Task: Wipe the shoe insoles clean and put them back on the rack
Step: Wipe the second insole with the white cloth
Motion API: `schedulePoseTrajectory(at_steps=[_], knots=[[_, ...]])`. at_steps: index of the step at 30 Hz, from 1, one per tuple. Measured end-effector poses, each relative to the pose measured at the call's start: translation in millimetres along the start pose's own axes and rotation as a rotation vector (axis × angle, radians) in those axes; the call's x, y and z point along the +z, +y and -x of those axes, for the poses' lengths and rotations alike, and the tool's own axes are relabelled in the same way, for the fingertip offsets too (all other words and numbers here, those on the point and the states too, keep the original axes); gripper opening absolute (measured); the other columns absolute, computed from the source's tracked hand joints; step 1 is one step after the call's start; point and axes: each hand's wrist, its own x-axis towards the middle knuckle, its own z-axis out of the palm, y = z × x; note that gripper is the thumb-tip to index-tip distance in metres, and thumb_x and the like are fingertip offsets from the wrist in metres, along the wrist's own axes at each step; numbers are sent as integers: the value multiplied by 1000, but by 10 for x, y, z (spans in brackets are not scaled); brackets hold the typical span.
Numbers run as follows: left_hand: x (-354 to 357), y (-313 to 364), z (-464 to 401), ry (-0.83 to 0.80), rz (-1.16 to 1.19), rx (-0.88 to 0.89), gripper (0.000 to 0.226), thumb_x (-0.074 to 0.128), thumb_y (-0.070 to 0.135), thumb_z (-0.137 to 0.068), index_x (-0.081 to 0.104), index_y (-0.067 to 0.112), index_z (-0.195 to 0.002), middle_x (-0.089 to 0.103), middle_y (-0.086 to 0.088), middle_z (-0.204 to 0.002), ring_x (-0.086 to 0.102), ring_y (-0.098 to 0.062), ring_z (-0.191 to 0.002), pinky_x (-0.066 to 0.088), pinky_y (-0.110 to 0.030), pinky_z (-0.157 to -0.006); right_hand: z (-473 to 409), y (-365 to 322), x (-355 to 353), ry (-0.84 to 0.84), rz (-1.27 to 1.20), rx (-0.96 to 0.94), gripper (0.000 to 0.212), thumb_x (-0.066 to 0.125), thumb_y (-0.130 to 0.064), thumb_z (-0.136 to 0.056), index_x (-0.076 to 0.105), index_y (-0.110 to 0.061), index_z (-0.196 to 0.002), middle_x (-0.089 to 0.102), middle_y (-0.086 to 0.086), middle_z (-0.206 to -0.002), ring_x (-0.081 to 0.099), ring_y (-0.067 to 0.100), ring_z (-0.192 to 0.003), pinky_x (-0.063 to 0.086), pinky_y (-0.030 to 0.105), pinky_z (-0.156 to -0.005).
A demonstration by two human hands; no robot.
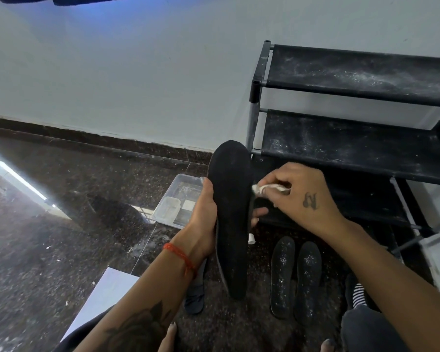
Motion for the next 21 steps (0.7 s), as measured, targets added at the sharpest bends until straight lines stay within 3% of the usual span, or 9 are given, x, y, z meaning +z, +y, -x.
schedulePoseTrajectory(at_steps=[2, 5, 7, 9, 12, 14, 16, 18, 21], knots=[[16, 19, 26, 7, 0, 41, 73, 16, 60, -96, 65, 7, -87, 72, -11, -68, 69, -21, -53, 54, -26, -46, 46, -58, 25, -158, 18, -65, 13, 69, -12, -76, 75, -23, -80, 62, -9, -80, 57, 3, -75, 42, 16, -66], [54, 12, 49, 8, 19, 104, 78, 16, 47, -101, 69, 9, -59, 70, -7, -58, 67, -18, -49, 51, -25, -40, 78, -117, 37, -272, 29, -112, 12, 69, -13, -76, 75, -22, -80, 61, -13, -80, 62, 7, -83, 49, 25, -73], [129, 14, 120, 16, 57, 148, 87, 14, 39, -103, 66, 9, -41, 70, -5, -59, 68, -16, -57, 51, -26, -48, 80, -147, 13, -382, -71, -94, 12, 71, -14, -73, 75, -24, -77, 65, -13, -77, 62, 3, -81, 50, 25, -73], [160, 23, 148, -6, 99, 149, 89, 12, 39, -103, 68, 13, -39, 69, -5, -56, 67, -15, -50, 52, -25, -46, 101, -170, -38, -569, -194, -36, 9, 73, -16, -73, 76, -24, -76, 69, -11, -78, 61, -4, -82, 48, 17, -71], [64, 35, 70, -20, 136, 84, 82, 13, 52, -100, 77, 12, -68, 72, -9, -69, 69, -22, -54, 51, -37, -62, 118, -140, -143, -711, -194, 14, 8, 75, -15, -72, 76, -22, -75, 68, -20, -84, 58, -14, -86, 45, 8, -72], [23, 44, 47, -36, 148, 54, 77, 14, 57, -98, 73, 8, -88, 73, -11, -79, 71, -26, -61, 53, -37, -62, 106, -109, -198, -536, -188, 30, 10, 76, -14, -71, 76, -23, -74, 63, -24, -73, 59, -13, -75, 42, 7, -65], [-10, 29, 15, -30, 164, 58, 78, 17, 56, -98, 76, 11, -76, 74, -11, -80, 71, -24, -63, 57, -35, -61, 110, -113, -188, -307, -205, 30, 10, 76, -15, -71, 75, -24, -74, 65, -15, -72, 61, -2, -70, 45, 12, -62], [-12, 33, 20, -56, 195, 35, 75, 20, 59, -96, 75, 9, -90, 73, -13, -91, 71, -24, -74, 53, -38, -76, 128, -141, -128, -246, -245, 18, 11, 75, -14, -72, 75, -24, -76, 67, -10, -75, 62, 1, -70, 46, 11, -63], [-35, 28, -1, -96, 236, -3, 76, 20, 65, -94, 60, 5, -119, 69, -15, -103, 70, -30, -84, 52, -41, -82, 169, -164, -80, -579, -265, 42, 9, 75, -16, -74, 75, -22, -80, 70, -9, -78, 63, -3, -74, 49, 14, -68]])
